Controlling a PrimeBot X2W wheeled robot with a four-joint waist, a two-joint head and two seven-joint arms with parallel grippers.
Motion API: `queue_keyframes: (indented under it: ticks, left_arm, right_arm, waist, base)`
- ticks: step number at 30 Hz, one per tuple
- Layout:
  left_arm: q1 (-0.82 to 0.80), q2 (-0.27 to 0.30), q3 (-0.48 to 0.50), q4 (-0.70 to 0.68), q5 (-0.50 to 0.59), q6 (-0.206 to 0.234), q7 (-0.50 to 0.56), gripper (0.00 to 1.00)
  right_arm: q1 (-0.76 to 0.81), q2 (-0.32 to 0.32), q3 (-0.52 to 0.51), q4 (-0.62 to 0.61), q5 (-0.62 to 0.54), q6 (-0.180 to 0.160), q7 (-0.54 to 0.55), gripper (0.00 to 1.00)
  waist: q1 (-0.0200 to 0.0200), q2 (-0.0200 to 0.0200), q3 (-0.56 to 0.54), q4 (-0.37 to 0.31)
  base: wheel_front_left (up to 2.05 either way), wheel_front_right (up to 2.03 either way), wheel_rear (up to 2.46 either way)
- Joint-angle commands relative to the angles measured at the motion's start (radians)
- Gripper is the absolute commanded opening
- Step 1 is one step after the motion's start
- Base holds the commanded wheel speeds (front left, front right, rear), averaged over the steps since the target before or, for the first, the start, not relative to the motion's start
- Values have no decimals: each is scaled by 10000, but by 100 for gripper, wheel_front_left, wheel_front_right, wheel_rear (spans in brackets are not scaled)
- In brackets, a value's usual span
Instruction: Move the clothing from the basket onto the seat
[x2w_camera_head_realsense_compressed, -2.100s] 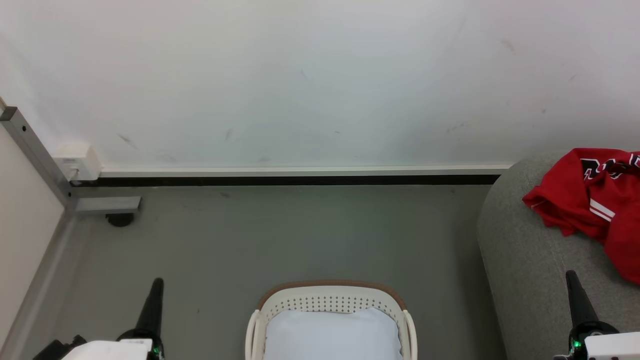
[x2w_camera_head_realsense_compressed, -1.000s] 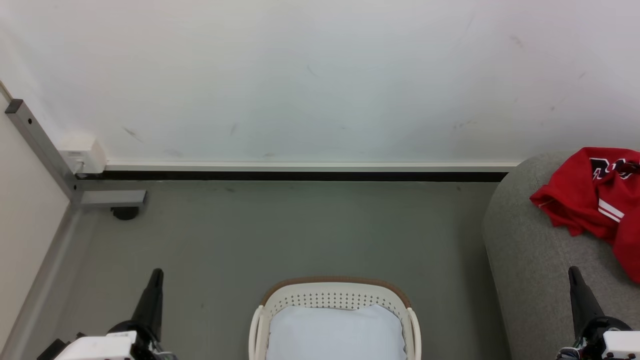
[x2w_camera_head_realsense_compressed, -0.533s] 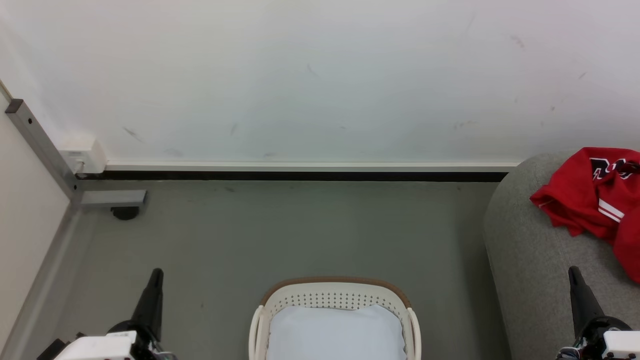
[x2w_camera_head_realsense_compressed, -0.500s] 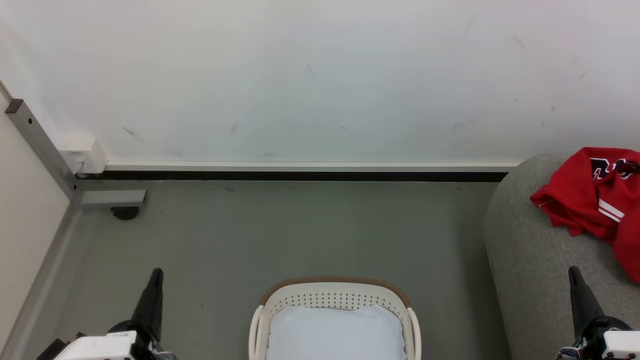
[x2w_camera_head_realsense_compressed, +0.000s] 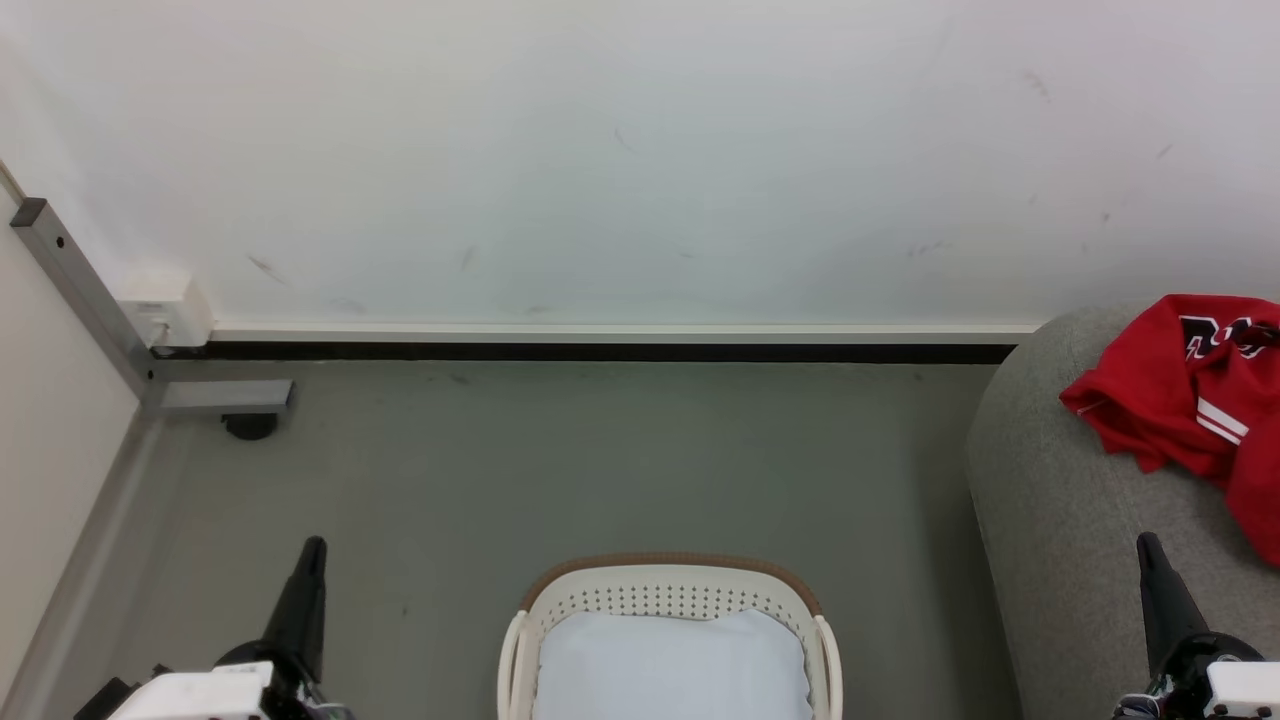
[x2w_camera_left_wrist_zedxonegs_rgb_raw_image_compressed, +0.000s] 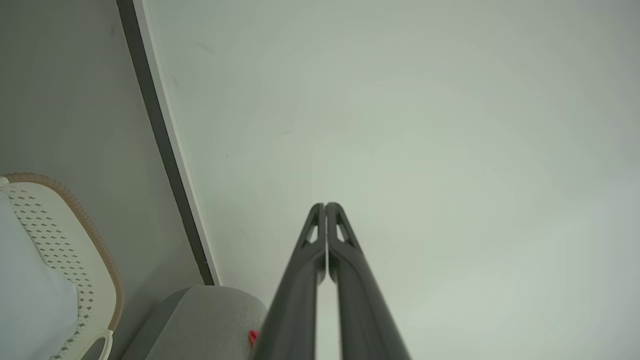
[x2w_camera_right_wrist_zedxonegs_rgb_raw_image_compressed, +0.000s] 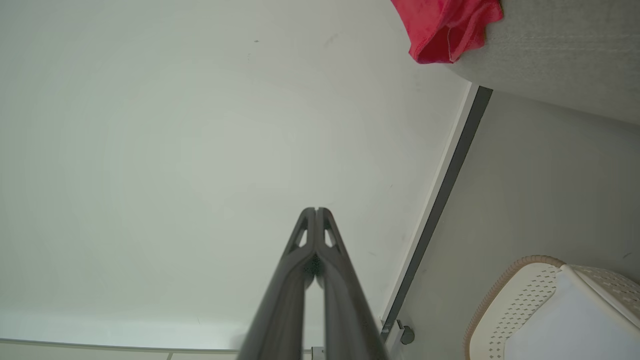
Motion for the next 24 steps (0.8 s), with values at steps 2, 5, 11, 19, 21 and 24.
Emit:
queue_keyframes:
  ticks: [2, 5, 11, 19, 21, 24]
  left_arm:
    - [-82, 15, 35, -28, -125, -57, 41, 0]
    - [-82, 15, 35, -28, -125, -57, 41, 0]
    - [-82, 15, 34, -28, -125, -57, 41, 0]
    - [-82, 17, 34, -29, -126, -57, 40, 0]
    - [-82, 17, 34, -29, -124, -57, 40, 0]
    - [-82, 17, 34, -29, -124, -57, 40, 0]
  right_arm:
    - [-119, 1, -35, -42, 14, -21, 38, 0]
    - [-119, 1, -34, -42, 15, -21, 37, 0]
    - [-119, 1, -33, -42, 16, -21, 34, 0]
    - [-118, 1, -31, -42, 18, -21, 34, 0]
    - [-118, 1, -30, -42, 18, -21, 34, 0]
    - [-118, 1, -30, -42, 19, -21, 33, 0]
  waist:
    - [0, 0, 0, 0]
    - [0, 0, 0, 0]
    - [0, 0, 0, 0]
    - [0, 0, 0, 0]
    - [0, 0, 0, 0]
    - [0, 0, 0, 0]
  base:
    - [0, 0, 0]
    - [0, 0, 0]
    - [0, 0, 0]
    - [0, 0, 0]
    - [0, 0, 0]
    - [0, 0, 0]
